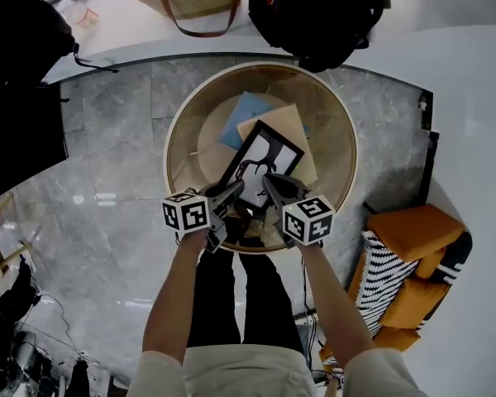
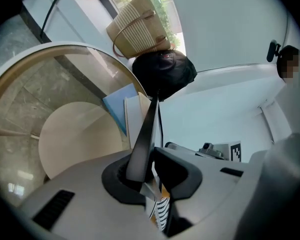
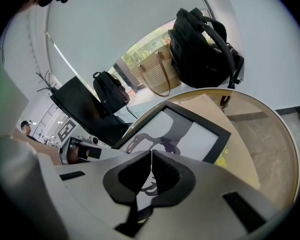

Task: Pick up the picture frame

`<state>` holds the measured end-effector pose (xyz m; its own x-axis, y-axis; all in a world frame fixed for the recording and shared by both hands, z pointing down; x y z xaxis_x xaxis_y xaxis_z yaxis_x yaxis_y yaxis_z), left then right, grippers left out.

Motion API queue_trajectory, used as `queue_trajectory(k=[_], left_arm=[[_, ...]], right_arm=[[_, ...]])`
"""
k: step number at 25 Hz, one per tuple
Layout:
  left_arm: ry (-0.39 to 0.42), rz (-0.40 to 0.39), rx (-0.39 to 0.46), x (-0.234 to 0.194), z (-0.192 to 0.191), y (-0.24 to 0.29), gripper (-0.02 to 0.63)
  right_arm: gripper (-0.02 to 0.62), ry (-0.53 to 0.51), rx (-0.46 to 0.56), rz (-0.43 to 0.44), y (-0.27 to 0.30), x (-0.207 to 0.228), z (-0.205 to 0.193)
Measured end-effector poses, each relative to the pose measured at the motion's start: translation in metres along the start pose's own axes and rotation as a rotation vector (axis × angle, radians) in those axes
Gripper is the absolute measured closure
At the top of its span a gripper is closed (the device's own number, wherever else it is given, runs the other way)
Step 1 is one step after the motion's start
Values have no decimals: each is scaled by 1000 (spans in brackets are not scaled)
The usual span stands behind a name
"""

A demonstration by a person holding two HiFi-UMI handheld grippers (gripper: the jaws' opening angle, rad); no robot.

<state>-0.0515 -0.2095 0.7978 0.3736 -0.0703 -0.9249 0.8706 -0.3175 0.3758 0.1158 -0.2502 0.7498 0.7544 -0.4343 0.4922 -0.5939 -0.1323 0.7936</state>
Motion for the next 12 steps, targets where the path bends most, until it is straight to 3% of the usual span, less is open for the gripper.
queue_trajectory(k=[12], left_arm=[[26,46,-9,49,2,-8,577]], right_arm=[[561,147,111,-3,-52,4,-9]])
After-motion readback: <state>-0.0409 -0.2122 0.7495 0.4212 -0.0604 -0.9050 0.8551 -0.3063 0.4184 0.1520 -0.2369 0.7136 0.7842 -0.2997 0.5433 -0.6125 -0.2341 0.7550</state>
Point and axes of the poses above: the fingertips, and each gripper's own axes: y forward along the fingers, x to its right, z out of its top, the point moved 8 cm from there along -y, backward along the fingers, and after that the axes turned 8 degrees about -x, right-handed, at the moved point
